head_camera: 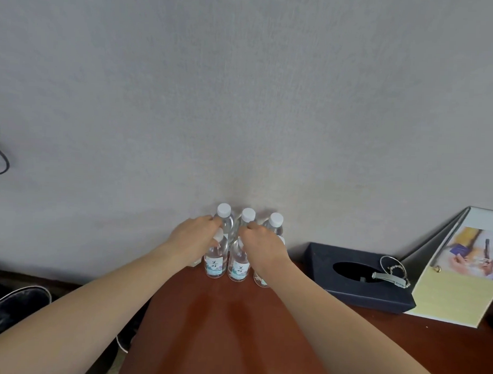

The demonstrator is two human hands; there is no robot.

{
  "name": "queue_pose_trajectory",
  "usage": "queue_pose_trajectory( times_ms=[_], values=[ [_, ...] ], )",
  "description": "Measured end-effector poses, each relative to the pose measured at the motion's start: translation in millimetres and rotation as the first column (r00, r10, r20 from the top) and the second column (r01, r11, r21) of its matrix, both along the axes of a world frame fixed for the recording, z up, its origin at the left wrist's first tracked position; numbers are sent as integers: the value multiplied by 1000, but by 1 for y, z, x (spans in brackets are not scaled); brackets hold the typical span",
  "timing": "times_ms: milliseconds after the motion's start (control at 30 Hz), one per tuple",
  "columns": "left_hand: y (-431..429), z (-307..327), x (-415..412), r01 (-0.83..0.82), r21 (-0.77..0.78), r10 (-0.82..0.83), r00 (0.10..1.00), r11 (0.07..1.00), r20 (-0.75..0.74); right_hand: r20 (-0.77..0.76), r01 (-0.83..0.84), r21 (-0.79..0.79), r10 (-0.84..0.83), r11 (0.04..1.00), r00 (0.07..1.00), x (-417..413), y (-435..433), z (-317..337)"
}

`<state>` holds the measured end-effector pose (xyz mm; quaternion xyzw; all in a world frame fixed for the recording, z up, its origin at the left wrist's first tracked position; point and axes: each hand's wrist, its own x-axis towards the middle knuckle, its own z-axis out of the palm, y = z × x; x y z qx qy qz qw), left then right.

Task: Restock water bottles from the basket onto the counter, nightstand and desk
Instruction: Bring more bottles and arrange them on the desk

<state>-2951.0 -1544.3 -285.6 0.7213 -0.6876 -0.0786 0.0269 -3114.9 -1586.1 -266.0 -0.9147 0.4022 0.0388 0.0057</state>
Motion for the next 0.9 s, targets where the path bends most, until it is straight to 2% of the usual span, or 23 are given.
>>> queue_pose_trajectory(
  times_ms=[200, 367, 500, 567, 667, 733, 900],
  values=[
    [-9, -3, 0, 1, -30, -2, 1000, 1000, -11, 4, -6, -51, 6, 999, 1000, 3, -10, -9],
    [-9, -3, 3, -3, -12, 2, 999, 1000, -41, 108, -43, 78, 34, 996, 994, -11, -20, 2],
    [-11, -2, 1, 3, 16, -2, 999, 1000, -36, 107, 15, -13, -13, 1000, 994, -45, -35, 18],
    [-13, 0, 1, -3, 41, 5, 999, 999, -42, 12, 59, 89, -61, 994, 998, -61, -38, 23],
    [-16, 2, 2, -2, 80, 5, 999, 997, -33, -58, 31, 230, -18, 973, 998, -72, -35, 20],
    [-17, 3, 2, -2, 95, 4, 1000, 995, -24, -32, 10, 185, -4, 983, 999, -73, -31, 10],
    [-20, 5, 2, -4, 141, 10, 999, 990, -38, 1, 105, 69, -105, 992, 994, -64, -28, -13]
  ],
)
